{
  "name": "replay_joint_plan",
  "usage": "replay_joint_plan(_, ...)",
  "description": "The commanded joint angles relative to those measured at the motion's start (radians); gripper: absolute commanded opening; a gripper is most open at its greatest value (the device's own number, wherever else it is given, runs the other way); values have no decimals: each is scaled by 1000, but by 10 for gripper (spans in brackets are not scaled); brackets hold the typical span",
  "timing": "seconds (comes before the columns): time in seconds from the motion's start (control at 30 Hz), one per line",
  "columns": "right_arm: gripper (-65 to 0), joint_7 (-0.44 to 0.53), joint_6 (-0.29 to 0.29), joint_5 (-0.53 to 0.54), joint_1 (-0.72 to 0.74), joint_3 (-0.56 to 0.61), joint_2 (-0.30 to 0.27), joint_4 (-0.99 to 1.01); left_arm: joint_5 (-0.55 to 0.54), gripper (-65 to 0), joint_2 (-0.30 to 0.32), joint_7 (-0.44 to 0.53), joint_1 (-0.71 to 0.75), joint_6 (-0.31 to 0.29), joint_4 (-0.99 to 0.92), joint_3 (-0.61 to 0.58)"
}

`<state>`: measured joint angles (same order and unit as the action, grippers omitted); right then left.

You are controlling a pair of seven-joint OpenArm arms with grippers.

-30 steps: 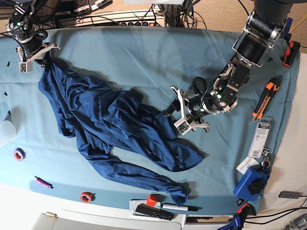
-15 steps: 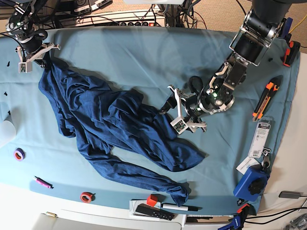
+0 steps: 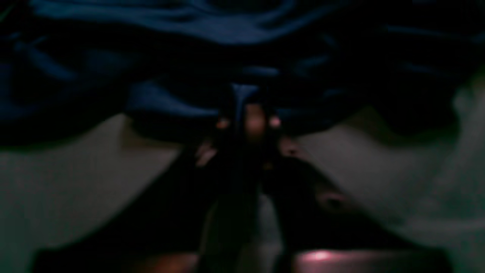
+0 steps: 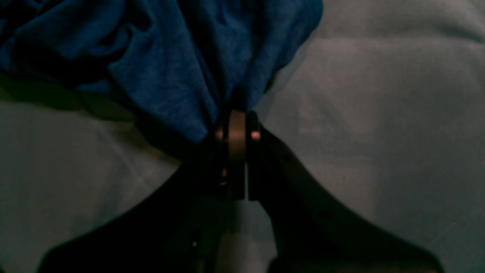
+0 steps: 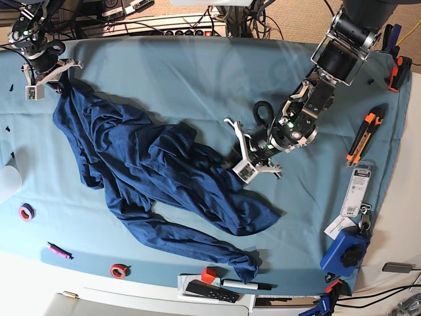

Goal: Layout the t-shirt on the table in an organized manner, then fold the t-shirt properly
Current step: 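Grasp the sleeve end with the left gripper, then pull the held sleeve away from the shirt body with the left gripper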

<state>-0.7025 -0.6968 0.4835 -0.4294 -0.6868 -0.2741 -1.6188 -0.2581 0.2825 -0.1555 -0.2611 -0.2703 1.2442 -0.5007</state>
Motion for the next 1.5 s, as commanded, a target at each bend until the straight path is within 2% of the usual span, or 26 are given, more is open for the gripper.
replay_joint_plan(0.0, -650, 26, -1, 14, 0, -8, -19, -16, -10, -650, 0, 26, -24, 11, 16, 6)
replay_joint_plan(0.23, -650, 25, -1, 13, 0, -8, -19, -16, 29, -650, 5, 21, -23, -22, 16, 6)
replay_joint_plan(0.33, -650, 24, -1, 13, 0, -8, -19, -16, 18, -650, 26, 20, -21, -31, 19, 6)
replay_joint_plan(0.37, -650, 25, -1, 13, 0, -8, -19, -16, 19, -650, 37, 19, -19, -50, 22, 6)
replay_joint_plan(0.47, -650, 26, -1, 13, 0, -8, -19, -16, 6, -650, 84, 0, -11, -102, 43, 6)
replay_joint_plan(0.53, -650, 26, -1, 13, 0, -8, -19, -16, -42, -650, 124, -9, 3, -126, 67, 6)
replay_joint_plan(0.63, -650, 25, 37, 13, 8, -8, -20, -16, -94, -650, 194, -10, 45, -152, 128, 7)
replay_joint_plan(0.73, -650, 23, 62, 13, 19, -8, -19, -16, -95, -650, 264, -9, 112, -196, 230, 18)
replay_joint_plan(0.87, -650, 21, 67, 13, 39, -8, -19, -16, -108, -650, 340, -16, 233, -236, 406, 70)
replay_joint_plan(1.07, -650, 16, 69, 2, 47, -8, -19, -16, -273, -650, 417, -178, 385, -307, 625, 198)
replay_joint_plan(1.3, -650, 18, 71, -51, 47, -8, -20, -16, -478, -650, 481, -295, 560, -419, 779, 423)
replay_joint_plan(1.47, -650, 18, 98, -51, 47, -8, -20, -16, -676, -650, 499, -434, 686, -428, 840, 594)
